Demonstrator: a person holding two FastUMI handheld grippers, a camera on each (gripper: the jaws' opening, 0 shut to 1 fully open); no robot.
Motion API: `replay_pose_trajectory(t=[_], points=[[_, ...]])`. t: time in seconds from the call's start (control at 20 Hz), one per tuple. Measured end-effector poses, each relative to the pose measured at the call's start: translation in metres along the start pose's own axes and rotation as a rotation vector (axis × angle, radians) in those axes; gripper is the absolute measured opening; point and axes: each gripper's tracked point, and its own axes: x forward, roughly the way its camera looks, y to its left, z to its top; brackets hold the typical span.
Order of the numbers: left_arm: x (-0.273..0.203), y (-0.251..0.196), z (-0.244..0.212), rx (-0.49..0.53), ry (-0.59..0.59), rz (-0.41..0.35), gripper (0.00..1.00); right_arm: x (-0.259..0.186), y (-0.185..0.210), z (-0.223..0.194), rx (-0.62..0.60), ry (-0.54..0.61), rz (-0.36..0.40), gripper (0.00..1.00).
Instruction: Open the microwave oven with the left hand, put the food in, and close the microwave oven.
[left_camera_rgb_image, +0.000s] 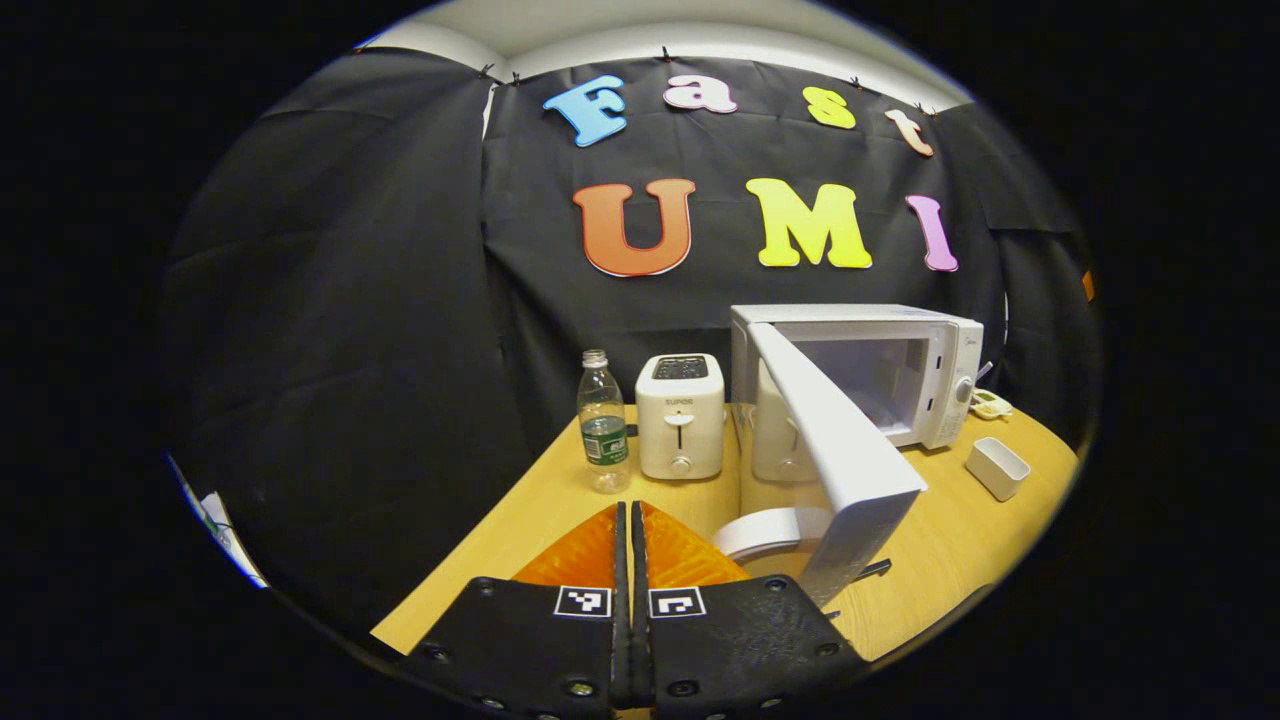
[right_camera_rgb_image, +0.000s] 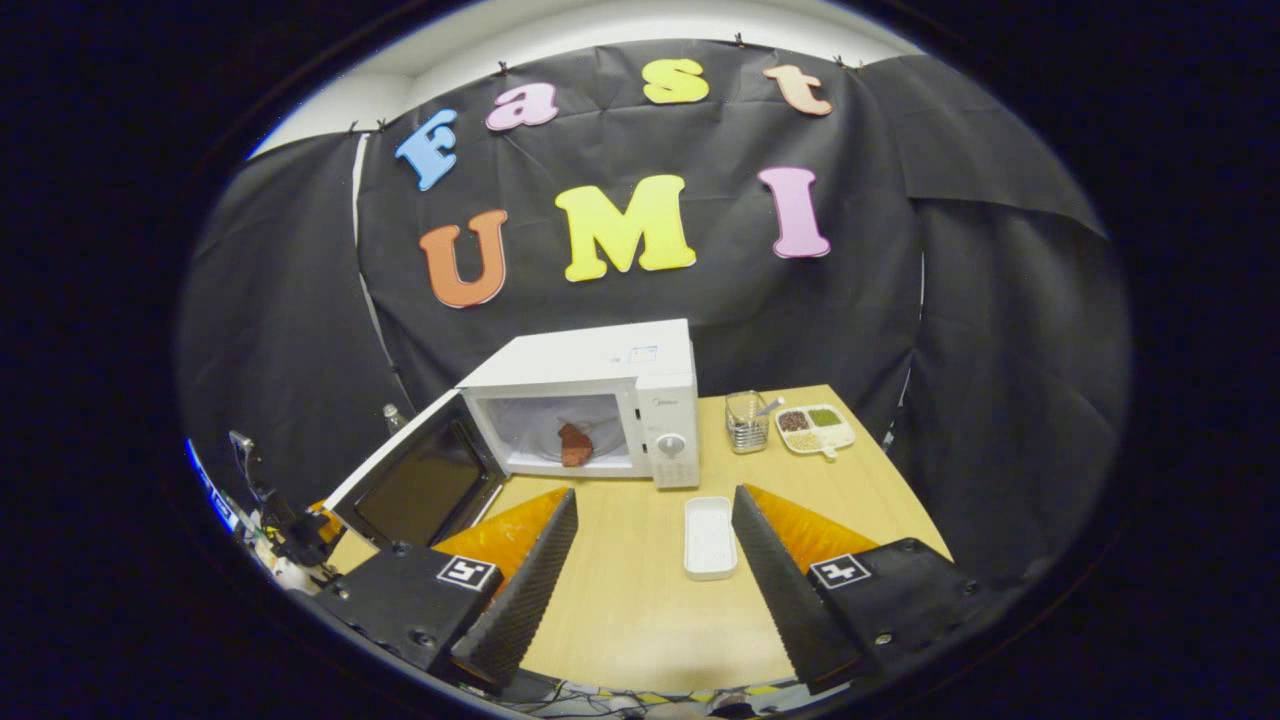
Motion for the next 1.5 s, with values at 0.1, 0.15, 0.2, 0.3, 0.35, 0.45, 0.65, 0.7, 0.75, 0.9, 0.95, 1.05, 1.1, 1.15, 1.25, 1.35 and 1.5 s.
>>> replay_pose_trajectory(t=[0.1, 0.15, 0.2, 0.3, 0.35, 0.45, 0.65, 0.7, 0.75, 0.9, 0.95, 1.05, 1.1, 1.15, 1.25, 1.35, 1.5], points=[[-0.004, -0.013, -0.003, -0.011, 0.014, -0.031, 0.0, -0.001, -0.003, -0.001, 0.0, 0.002, 0.0, 0.99], [-0.005, -0.02, -0.002, -0.008, 0.012, -0.04, 0.0, -0.002, -0.005, -0.001, 0.0, 0.001, 0.002, 0.99], [-0.004, -0.03, -0.004, 0.0, 0.017, -0.052, 0.0, -0.001, -0.007, -0.003, 0.002, 0.004, -0.001, 0.99], [-0.006, -0.051, -0.001, 0.018, 0.009, -0.085, 0.0, -0.002, -0.014, -0.004, 0.014, 0.007, -0.001, 0.99], [-0.007, -0.061, 0.001, 0.019, 0.004, -0.099, 0.0, -0.002, -0.017, -0.004, 0.022, 0.01, -0.001, 0.99], [-0.01, -0.087, 0.007, 0.011, -0.005, -0.152, 0.0, -0.001, -0.024, -0.003, 0.031, 0.01, -0.007, 0.99], [-0.011, -0.141, 0.01, 0.021, -0.005, -0.239, 0.0, 0.001, -0.041, -0.003, 0.033, 0.016, -0.022, 0.99], [-0.012, -0.152, 0.01, 0.027, -0.004, -0.258, 0.0, 0.002, -0.046, -0.004, 0.029, 0.017, -0.031, 0.99], [-0.013, -0.164, 0.011, 0.035, -0.002, -0.28, 0.0, 0.003, -0.053, -0.005, 0.031, 0.021, -0.042, 0.99], [-0.006, -0.197, 0.012, 0.052, -0.003, -0.33, 0.0, 0.005, -0.068, -0.008, 0.047, 0.036, -0.053, 0.99], [-0.003, -0.208, 0.016, 0.058, -0.007, -0.344, 0.0, 0.005, -0.073, -0.007, 0.046, 0.035, -0.056, 0.99], [0.003, -0.228, 0.021, 0.063, -0.013, -0.373, 0.0, 0.006, -0.082, -0.003, 0.038, 0.032, -0.061, 0.99], [0.007, -0.237, 0.024, 0.065, -0.014, -0.381, 0.0, 0.007, -0.088, -0.001, 0.033, 0.027, -0.07, 0.99], [0.011, -0.246, 0.028, 0.065, -0.019, -0.389, 0.0, 0.007, -0.093, 0.0, 0.03, 0.028, -0.07, 0.99], [0.02, -0.264, 0.034, 0.068, -0.026, -0.407, 0.0, 0.007, -0.105, -0.002, 0.031, 0.031, -0.08, 0.99], [0.029, -0.282, 0.038, 0.071, -0.03, -0.423, 0.0, 0.008, -0.111, 0.0, 0.041, 0.039, -0.084, 0.99], [0.042, -0.307, 0.043, 0.068, -0.033, -0.434, 0.0, 0.013, -0.125, -0.001, 0.044, 0.048, -0.085, 0.99]])
